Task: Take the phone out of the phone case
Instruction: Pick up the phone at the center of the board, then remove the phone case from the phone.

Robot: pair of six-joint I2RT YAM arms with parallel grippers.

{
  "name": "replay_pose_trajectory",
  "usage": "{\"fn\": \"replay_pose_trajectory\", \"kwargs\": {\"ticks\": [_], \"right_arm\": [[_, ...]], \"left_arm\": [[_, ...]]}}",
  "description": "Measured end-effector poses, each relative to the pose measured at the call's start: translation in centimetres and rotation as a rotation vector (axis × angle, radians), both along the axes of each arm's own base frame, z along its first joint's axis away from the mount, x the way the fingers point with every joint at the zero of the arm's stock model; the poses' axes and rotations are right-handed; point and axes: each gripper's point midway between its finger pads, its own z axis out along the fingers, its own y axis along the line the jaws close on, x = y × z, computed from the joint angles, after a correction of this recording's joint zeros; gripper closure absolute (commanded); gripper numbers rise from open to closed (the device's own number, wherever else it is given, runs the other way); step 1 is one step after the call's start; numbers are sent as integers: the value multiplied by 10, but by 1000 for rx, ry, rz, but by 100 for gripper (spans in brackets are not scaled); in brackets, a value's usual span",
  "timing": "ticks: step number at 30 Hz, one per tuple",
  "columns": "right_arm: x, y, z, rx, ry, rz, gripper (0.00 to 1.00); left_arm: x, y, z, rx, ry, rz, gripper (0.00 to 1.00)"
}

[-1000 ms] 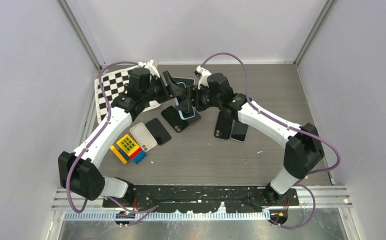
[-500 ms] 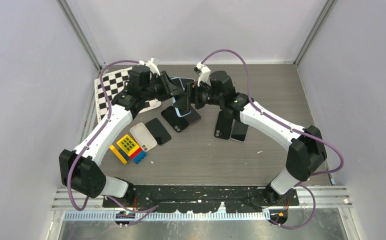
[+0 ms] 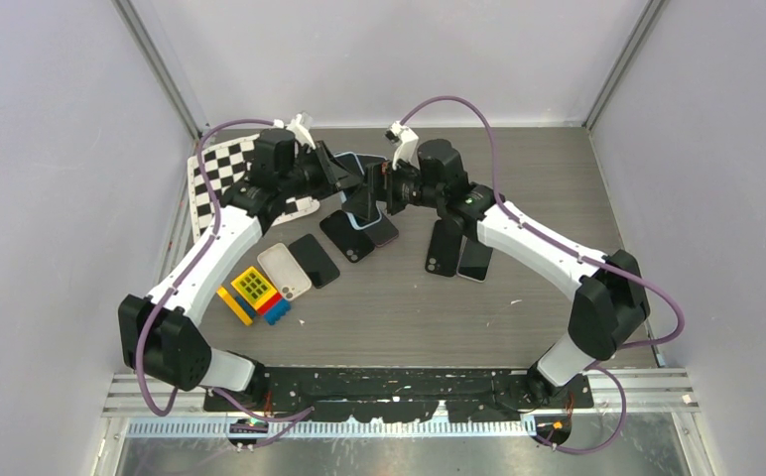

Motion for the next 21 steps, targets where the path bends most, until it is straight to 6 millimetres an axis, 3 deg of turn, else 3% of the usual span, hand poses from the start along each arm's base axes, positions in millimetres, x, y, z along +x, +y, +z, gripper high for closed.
{"fn": "replay_pose_trajectory", "kwargs": {"ticks": [6,13,17,21], "right_arm": [[-1,-14,27,62,-16,-29,0],[-17,-49,120,237,-155,-65,6],[-28,-48,146,321,-183,-38,16],[-32,-41,146,400,-135,-13,25]], "left_arm": [[10,16,20,-95,-33,-28,100],[32,57,84,-297,-186,-21,100],[25,49,122,-421,-249,-83,100],[10,42,165,-537,-302,-153,100]]}}
